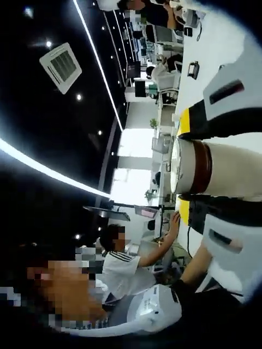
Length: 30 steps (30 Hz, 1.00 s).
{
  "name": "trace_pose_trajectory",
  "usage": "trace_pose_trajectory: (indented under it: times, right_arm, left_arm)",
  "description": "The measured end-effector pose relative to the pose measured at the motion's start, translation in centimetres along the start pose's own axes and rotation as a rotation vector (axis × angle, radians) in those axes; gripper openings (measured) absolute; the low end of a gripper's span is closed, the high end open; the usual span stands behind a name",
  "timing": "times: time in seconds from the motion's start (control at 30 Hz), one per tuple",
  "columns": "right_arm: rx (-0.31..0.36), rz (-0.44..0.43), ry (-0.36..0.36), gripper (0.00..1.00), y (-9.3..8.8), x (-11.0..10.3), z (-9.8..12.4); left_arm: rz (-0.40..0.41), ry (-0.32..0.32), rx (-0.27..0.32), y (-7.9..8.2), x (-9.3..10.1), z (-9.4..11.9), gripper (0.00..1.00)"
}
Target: Grasp the water cup twist off the cup lid place the cup lid on the table
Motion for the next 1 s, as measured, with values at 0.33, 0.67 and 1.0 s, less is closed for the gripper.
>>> trace_pose_trajectory:
  times: [0.33,0.67,1.0]
  right_arm:
    - [-0.012,-0.021,0.165,0.43,-0.1,1.1,0.3]
    - [0.058,-0.125,-0.066,0.57,0.5,-0.2,0.6]
    - [0.063,0.009,-0.431,0.56,1.1,-2.9,0.0]
  left_arm:
    - [0.001,-0.001,-0.001,0.0,0.0,0.0,0.45]
    - [0.000,-0.002,0.000,0.0,0.0,0.0,0.45]
    - [0.000,-0.001,-0.001,-0.1,0.0,0.0,0.45]
Point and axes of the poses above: the point that each gripper's makers call its tool centre point, and the gripper's own axes: z roughly backward along the fingers, x roughly to its right, y roughly out of its top, the point moved 7 cm from there along z, roughly backward along the fingers, and after that the axes turned 3 degrees about y, right-handed, at the moved point
